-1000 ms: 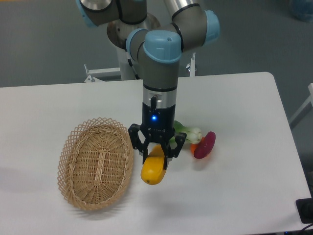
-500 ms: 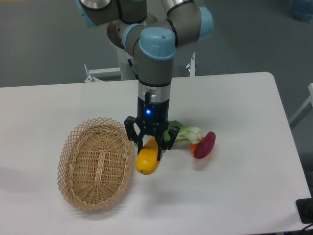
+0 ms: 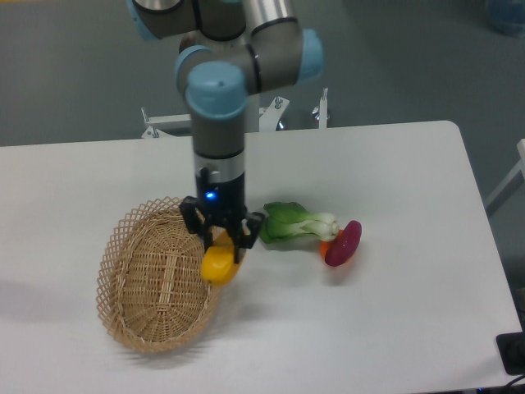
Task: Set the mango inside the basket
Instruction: 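Carry the yellow mango over the wicker basket and lower it, then open the gripper to release the mango into the basket, then raise the open gripper up away from the basket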
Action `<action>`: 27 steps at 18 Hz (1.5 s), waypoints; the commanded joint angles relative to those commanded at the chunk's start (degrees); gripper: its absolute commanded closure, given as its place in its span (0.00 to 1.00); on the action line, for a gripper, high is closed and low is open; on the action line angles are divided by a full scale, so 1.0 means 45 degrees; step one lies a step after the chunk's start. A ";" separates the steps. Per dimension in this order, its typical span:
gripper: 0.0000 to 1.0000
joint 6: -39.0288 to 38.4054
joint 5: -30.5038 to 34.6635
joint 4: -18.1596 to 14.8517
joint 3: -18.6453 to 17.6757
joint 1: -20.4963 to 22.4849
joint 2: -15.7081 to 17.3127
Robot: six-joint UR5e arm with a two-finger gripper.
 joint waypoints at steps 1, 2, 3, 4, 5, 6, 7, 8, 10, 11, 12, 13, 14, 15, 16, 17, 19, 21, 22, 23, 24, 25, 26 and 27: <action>0.52 -0.0351 0.0000 0.0000 0.0019 -0.0235 -0.0097; 0.52 -0.0684 0.0000 -0.0019 0.0000 -0.0430 -0.0195; 0.52 -0.0996 0.0058 -0.0020 -0.0019 -0.0645 -0.0351; 0.52 -0.1309 0.0136 -0.0020 -0.0020 -0.0898 -0.0507; 0.52 -0.1505 0.0253 0.0000 0.0000 -0.1133 -0.0586; 0.51 -0.1662 0.0273 0.0000 0.0000 -0.1329 -0.0722; 0.51 -0.1818 0.0293 0.0000 0.0000 -0.1466 -0.0762; 0.51 -0.1955 0.0293 0.0000 -0.0019 -0.1545 -0.0801; 0.51 -0.2190 0.0313 -0.0020 -0.0020 -0.1895 -0.0977; 0.50 -0.2210 0.0313 -0.0020 -0.0020 -0.1955 -0.1074; 0.43 -0.2191 0.0313 -0.0020 -0.0020 -0.1956 -0.1094; 0.33 -0.2191 0.0313 0.0000 -0.0020 -0.1956 -0.1114; 0.25 -0.2152 0.0332 0.0000 -0.0020 -0.1956 -0.1114; 0.13 -0.2074 0.0352 0.0000 -0.0020 -0.1956 -0.1114; 0.01 -0.2035 0.0468 -0.0019 -0.0020 -0.1956 -0.1095; 0.00 -0.2035 0.0778 -0.0020 -0.0020 -0.1956 -0.1095; 0.00 -0.2035 0.1345 -0.0020 -0.0020 -0.1975 -0.1095; 0.00 -0.2015 0.1639 -0.0020 0.0000 -0.1975 -0.1056; 0.00 -0.2015 0.1602 -0.0020 0.0058 -0.1975 -0.0997; 0.00 -0.1996 0.1544 -0.0039 0.0136 -0.1956 -0.0958; 0.00 -0.1996 0.1543 -0.0136 0.0214 -0.1936 -0.0958; 0.00 -0.1996 0.1563 -0.0137 0.0234 -0.1917 -0.0938; 0.00 -0.1957 0.1563 -0.0137 0.0234 -0.1859 -0.0919; 0.00 -0.1860 0.1563 -0.0156 0.0234 -0.1819 -0.0919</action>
